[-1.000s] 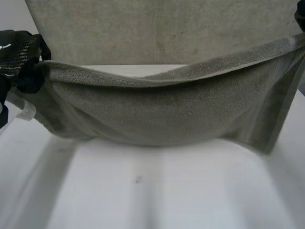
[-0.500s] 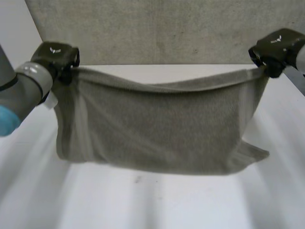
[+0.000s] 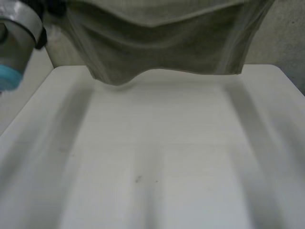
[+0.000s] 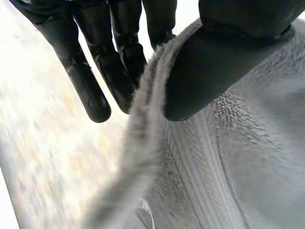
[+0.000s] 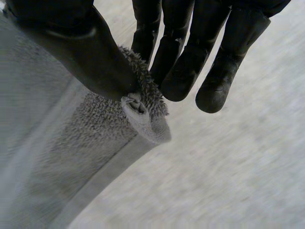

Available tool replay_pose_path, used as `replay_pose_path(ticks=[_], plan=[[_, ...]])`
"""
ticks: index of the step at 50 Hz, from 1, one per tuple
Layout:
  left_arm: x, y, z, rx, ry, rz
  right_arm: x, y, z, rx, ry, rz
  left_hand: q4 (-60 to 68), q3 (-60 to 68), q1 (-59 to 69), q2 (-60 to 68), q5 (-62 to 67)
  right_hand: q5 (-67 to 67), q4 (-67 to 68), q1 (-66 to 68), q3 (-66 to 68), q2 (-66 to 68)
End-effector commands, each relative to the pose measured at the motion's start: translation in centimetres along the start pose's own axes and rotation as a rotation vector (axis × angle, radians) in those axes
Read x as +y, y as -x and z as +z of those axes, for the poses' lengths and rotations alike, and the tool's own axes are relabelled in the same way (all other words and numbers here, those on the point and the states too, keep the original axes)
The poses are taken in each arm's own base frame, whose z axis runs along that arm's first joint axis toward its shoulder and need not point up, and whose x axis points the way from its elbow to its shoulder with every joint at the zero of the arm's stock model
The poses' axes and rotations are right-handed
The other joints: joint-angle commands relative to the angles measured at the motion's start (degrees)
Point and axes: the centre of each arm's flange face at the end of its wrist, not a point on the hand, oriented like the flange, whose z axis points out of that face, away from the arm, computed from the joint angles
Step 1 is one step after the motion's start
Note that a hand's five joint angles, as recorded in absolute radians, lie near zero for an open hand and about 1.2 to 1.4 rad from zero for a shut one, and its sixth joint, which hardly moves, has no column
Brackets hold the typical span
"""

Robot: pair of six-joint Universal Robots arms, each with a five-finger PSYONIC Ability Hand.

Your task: Fold the towel.

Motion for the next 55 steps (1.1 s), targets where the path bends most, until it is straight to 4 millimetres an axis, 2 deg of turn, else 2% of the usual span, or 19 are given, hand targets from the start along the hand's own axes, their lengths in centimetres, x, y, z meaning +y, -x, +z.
replay_pose_path(ticks=[1, 2, 3, 5, 6, 8, 13, 16, 27, 32, 37, 41, 44, 46, 47, 48, 49, 50, 55], plan=[[8.5, -0.7, -3.8, 0.022, 0.277, -0.003, 7.7, 4.4, -1.9, -0.213, 0.271, 0.043, 10.18, 10.23, 10.83, 10.16, 11.01, 4.13, 3.21, 4.09, 3.66, 5.79], [10.1, -0.8, -4.7, 0.025, 0.321, 0.004, 9.4, 5.4, -2.7, -0.255, 0.326, 0.039, 10.18, 10.23, 10.83, 10.16, 11.01, 4.13, 3.21, 4.09, 3.66, 5.79], [10.1, -0.8, -4.7, 0.025, 0.321, 0.004, 9.5, 5.4, -2.7, -0.255, 0.326, 0.039, 10.18, 10.23, 10.83, 10.16, 11.01, 4.13, 3.21, 4.09, 3.66, 5.79], [13.0, -1.1, -6.6, 0.039, 0.397, 0.043, 12.6, 7.2, -4.2, -0.324, 0.411, 0.019, 10.18, 10.23, 10.83, 10.16, 11.01, 4.13, 3.21, 4.09, 3.66, 5.79], [13.0, -1.1, -6.6, 0.039, 0.397, 0.043, 12.6, 7.2, -4.2, -0.324, 0.411, 0.019, 10.18, 10.23, 10.83, 10.16, 11.01, 4.13, 3.21, 4.09, 3.66, 5.79], [15.4, -1.3, -8.5, 0.061, 0.448, 0.115, 15.0, 8.8, -5.5, -0.37, 0.458, -0.006, 10.18, 10.23, 10.83, 10.16, 11.01, 4.13, 3.21, 4.09, 3.66, 5.79], [17.5, -1.1, -10.8, 0.089, 0.511, 0.227, 17.0, 9.7, -7.4, -0.4, 0.505, -0.029, 10.18, 10.23, 10.83, 10.16, 11.01, 4.13, 3.21, 4.09, 3.66, 5.79], [17.9, -1.2, -12.1, 0.106, 0.548, 0.268, 16.6, 9.3, -8.5, -0.399, 0.524, -0.027, 10.18, 10.23, 10.83, 10.16, 11.01, 4.13, 3.21, 4.09, 3.66, 5.79], [15.1, -1.4, -16.2, 0.114, 0.57, 0.282, 13.5, 7.4, -12.9, -0.381, 0.563, -0.053, 10.18, 10.23, 10.83, 10.16, 11.01, 4.13, 3.21, 4.09, 3.66, 5.79], [12.4, -2.0, -20.7, 0.14, 0.608, 0.294, 12.5, 5.8, -17.3, -0.413, 0.644, -0.184, 10.18, 10.23, 10.83, 10.16, 11.01, 4.13, 3.21, 4.09, 3.66, 5.79], [10.7, -2.3, -23.1, 0.188, 0.595, 0.336, 11.1, 5.6, -19.9, -0.48, 0.695, -0.221, 10.18, 10.23, 10.83, 10.16, 11.01, 4.13, 3.21, 4.09, 3.66, 5.79], [10.5, -2.5, -23.2, 0.234, 0.571, 0.343, 11.0, 5.9, -20.2, -0.523, 0.689, -0.24, 10.18, 10.23, 10.83, 10.16, 11.01, 4.13, 3.21, 4.09, 3.66, 5.79], [10.5, -1.9, -22.1, 0.24, 0.554, 0.338, 11.3, 5.8, -19.6, -0.527, 0.67, -0.234, 10.18, 10.23, 10.83, 10.16, 11.01, 4.13, 3.21, 4.09, 3.66, 5.79], [12.0, -1.4, -19.6, 0.231, 0.56, 0.333, 13.6, 5.9, -17.9, -0.535, 0.683, -0.2, 10.18, 10.23, 10.83, 10.16, 11.01, 4.13, 3.21, 4.09, 3.66, 5.79], [12.9, -1.3, -18.4, 0.232, 0.564, 0.332, 13.6, 5.9, -17.9, -0.535, 0.683, -0.2, 10.18, 10.23, 10.83, 10.16, 11.01, 4.13, 3.21, 4.09, 3.66, 5.79], [12.9, -1.3, -18.3, 0.232, 0.564, 0.332, 14.3, 5.9, -16.8, -0.524, 0.677, -0.19, 10.18, 10.23, 10.83, 10.16, 11.01, 4.13, 3.21, 4.09, 3.66, 5.79], [13.5, -1.3, -17.0, 0.236, 0.562, 0.328, 14.7, 6.1, -15.5, -0.519, 0.669, -0.173, 10.18, 10.23, 10.83, 10.16, 11.01, 4.13, 3.21, 4.09, 3.66, 5.79], [13.5, -1.3, -17.0, 0.236, 0.562, 0.328, 14.7, 6.2, -15.5, -0.519, 0.669, -0.173, 10.18, 10.23, 10.83, 10.16, 11.01, 4.13, 3.21, 4.09, 3.66, 5.79], [16.6, -1.9, -12.0, 0.243, 0.546, 0.27, 16.6, 8.4, -10.2, -0.487, 0.632, -0.117, 10.18, 10.23, 10.83, 10.16, 11.01, 4.13, 3.21, 4.09, 3.66, 5.79]])
